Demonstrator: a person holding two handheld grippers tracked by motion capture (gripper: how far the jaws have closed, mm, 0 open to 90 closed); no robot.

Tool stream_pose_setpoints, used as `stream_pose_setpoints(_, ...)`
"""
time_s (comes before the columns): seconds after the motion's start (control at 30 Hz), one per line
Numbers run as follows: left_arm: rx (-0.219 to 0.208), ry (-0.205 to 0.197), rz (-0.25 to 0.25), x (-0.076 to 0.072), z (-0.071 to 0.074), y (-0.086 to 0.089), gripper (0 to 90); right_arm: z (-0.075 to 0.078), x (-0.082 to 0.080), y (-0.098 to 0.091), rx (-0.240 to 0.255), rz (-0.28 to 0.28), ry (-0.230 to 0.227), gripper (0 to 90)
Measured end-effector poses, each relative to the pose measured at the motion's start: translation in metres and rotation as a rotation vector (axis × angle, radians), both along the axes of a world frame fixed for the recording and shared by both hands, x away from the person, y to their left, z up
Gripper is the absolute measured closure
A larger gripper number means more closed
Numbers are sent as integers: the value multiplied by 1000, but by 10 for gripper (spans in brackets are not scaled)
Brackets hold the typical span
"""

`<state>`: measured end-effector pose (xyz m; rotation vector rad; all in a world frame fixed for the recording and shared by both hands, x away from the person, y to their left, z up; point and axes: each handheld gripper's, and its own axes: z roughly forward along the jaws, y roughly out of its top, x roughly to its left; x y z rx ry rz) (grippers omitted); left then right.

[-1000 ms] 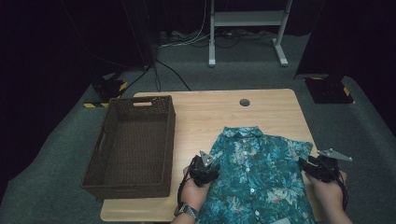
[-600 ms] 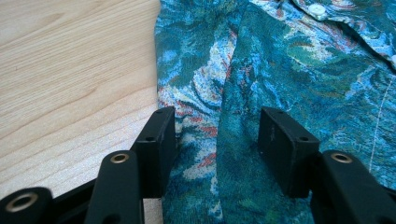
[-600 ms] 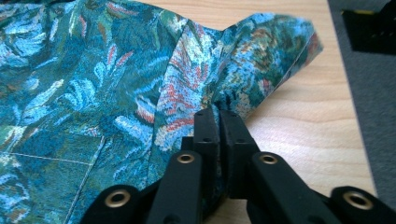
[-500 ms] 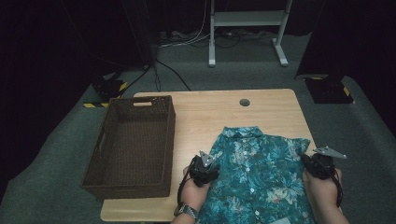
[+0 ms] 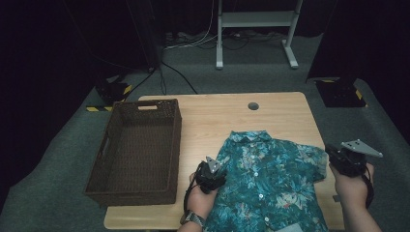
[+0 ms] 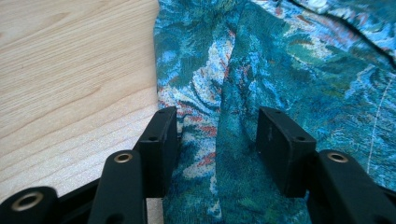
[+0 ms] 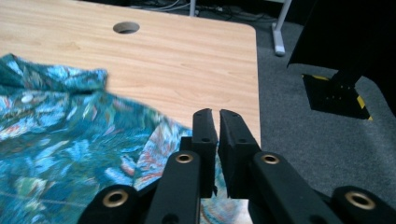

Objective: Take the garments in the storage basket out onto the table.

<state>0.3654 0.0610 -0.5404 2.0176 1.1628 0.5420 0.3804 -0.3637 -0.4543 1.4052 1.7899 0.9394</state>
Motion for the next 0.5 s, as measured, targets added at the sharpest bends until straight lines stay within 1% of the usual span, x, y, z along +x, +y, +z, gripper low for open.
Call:
stream_pose_setpoints(0.07, -1, 0, 1, 0, 0, 0, 484, -5, -1, -1, 2, 2, 12, 810)
stream_pose_setpoints(0.23, -1, 1, 3, 0, 0, 0, 484, -25, -5, -1, 16, 16, 57, 759)
stream_pose_setpoints(0.37, -1, 3, 3, 0, 0, 0, 484, -38, -14, 3, 35, 49, 92, 702)
stream_pose_setpoints(0.5, -1, 3, 6, 1, 0, 0, 484, -47, -26, 9, 65, 80, 114, 660)
